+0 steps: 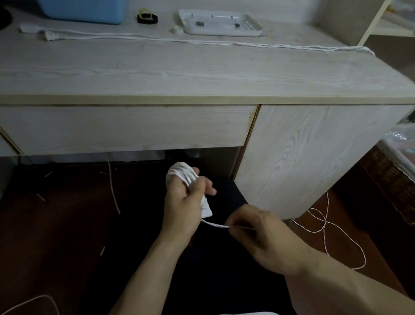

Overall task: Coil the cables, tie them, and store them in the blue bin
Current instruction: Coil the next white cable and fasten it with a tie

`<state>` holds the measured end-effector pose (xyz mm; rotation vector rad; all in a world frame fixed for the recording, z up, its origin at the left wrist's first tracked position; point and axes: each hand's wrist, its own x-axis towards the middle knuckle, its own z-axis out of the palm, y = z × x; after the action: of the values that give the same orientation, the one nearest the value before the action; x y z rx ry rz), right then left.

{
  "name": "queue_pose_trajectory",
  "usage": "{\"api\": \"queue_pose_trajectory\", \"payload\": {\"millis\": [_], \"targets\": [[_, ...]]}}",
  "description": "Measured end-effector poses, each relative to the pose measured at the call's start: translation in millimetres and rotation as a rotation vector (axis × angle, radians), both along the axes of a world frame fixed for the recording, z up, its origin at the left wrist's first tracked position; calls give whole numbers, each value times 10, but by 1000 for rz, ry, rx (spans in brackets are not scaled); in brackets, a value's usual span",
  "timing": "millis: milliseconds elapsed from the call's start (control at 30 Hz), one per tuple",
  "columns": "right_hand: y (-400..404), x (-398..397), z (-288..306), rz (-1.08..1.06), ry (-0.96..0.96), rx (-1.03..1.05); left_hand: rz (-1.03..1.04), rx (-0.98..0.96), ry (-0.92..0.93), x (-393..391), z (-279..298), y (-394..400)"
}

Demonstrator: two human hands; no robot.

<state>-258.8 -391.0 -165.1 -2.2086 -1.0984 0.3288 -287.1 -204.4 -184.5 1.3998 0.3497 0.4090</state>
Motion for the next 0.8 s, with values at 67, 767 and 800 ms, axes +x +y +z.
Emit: {"api": "queue_pose_trajectory", "payload": {"millis": [67, 767, 800], "targets": [[6, -1, 26, -12, -57, 49, -121, 138, 61, -39, 15, -18], [-94, 105, 151, -159, -15, 185, -909, 340, 470, -204, 441, 14], [-95, 107, 156, -169, 1, 204, -933, 284, 488, -206, 448, 49]]}}
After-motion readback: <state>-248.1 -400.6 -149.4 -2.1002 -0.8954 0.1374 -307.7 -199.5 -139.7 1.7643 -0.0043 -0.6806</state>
